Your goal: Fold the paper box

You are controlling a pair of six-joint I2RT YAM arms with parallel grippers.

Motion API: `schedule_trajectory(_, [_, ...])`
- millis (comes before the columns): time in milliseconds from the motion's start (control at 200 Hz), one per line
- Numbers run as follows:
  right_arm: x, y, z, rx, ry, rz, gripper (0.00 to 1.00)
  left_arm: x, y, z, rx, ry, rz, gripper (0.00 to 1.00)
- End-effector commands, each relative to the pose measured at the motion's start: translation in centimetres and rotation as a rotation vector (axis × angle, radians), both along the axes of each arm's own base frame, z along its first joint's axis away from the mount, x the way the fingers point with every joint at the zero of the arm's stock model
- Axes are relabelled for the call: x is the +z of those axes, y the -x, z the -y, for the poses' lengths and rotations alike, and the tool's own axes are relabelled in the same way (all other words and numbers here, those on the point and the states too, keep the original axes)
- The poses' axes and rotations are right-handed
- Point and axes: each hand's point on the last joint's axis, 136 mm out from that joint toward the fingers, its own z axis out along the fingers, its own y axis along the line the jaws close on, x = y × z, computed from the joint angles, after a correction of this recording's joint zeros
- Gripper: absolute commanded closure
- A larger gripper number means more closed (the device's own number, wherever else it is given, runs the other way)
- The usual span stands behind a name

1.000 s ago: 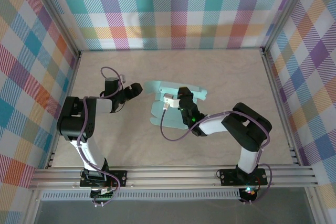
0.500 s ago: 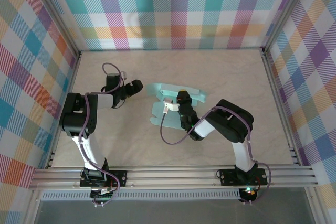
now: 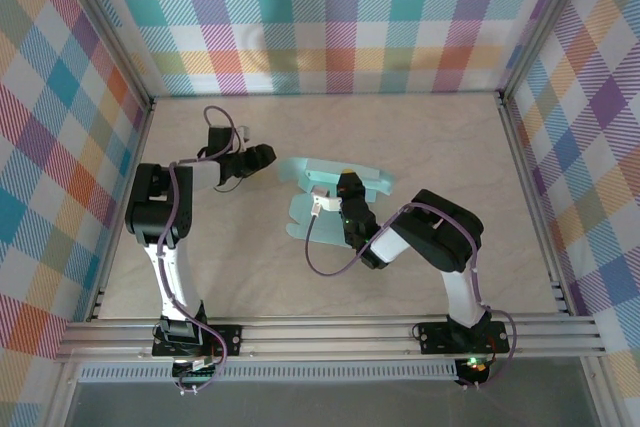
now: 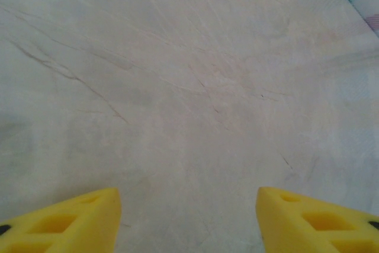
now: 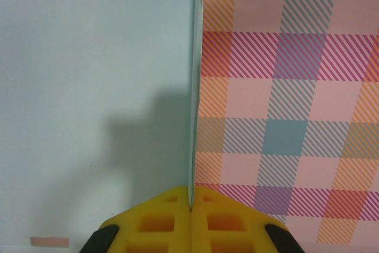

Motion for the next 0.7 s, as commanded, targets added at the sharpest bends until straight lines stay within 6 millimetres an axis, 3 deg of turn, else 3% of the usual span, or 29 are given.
schedule_trajectory(0, [0.0,0.3,0.2,-0.011,-0.019,0.012,1.00,-0.9,2.3,3.6,-0.147,0.029,-0.040,0.46])
schedule_trajectory(320, [-1.1,0.4,0.2,-0.012,-0.025,-0.032,1.00,1.6,5.2,7.3,-0.314,0.010,0.090,0.53])
schedule_trajectory(695, [-1.6,0.1,-0.1,-0.013,-0.039,-0.059,1.00,1.7,8.6,9.1,-0.390,-0.044,0.187,0.56])
